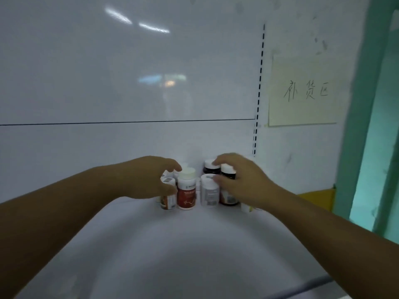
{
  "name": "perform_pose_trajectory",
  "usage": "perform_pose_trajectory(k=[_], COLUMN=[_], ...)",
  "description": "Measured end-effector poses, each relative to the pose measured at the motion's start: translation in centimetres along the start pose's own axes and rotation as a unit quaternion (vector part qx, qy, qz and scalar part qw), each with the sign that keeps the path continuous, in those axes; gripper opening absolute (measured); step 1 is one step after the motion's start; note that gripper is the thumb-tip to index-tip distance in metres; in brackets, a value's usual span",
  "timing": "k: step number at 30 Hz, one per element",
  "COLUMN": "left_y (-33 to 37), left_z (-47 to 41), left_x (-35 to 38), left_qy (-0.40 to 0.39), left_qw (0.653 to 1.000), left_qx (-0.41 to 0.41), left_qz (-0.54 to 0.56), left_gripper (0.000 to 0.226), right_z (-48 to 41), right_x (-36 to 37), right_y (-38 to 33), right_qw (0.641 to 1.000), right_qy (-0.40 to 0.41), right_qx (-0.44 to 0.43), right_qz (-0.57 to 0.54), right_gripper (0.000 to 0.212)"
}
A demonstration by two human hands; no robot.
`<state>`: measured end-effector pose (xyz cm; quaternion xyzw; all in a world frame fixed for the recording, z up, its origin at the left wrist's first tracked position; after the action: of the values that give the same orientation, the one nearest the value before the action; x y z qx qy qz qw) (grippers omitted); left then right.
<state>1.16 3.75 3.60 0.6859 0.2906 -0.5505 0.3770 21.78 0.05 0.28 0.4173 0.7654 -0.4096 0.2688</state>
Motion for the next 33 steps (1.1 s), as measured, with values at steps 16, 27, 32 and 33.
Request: perform_pose_trajectory(k=[16,27,32,33], left_y=[1.2,3.9,4.9,5.2], left_z=[-9.0,-5.6,-4.0,-3.7], left_x=[5.8,1.9,1.6,1.6], left_qy=[0.177,0.212,0.197,0.195], left_qw=[0.97,0.921,0.89,0.878], left_qx=[-0.117,-0.065,-0.045,-0.041], left_qz=[0.117,0.319,0.408,0.434], left_gripper=[0.029,0.02,0.013,0.01], right_z=[-1.8,-1.1,-1.5,-1.6], right_x=[-2.7,-2.7,-4.1,-4.9], right_y=[12.2,12.5,13.1,12.7], right_qw=[0.965,0.974,0.981,0.979], right_qy=[-0.025,-0.023,0.086,0.11], right_qx=[0.168,0.16,0.173,0.165], right_qz=[0.2,0.16,0.024,-0.041], right_gripper=[0.022,0.037,0.027,0.026])
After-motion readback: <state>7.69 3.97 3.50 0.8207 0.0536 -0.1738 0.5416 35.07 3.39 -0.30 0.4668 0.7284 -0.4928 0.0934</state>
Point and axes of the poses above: each hand's wrist, its own z-axis away from the middle knuckle, its own x-axis out of the palm, y = z × x, the point moved 3 cm from there along -z, towards the middle knuckle, and after that the axes turned 8 degrees about z, right-handed, at the moved point
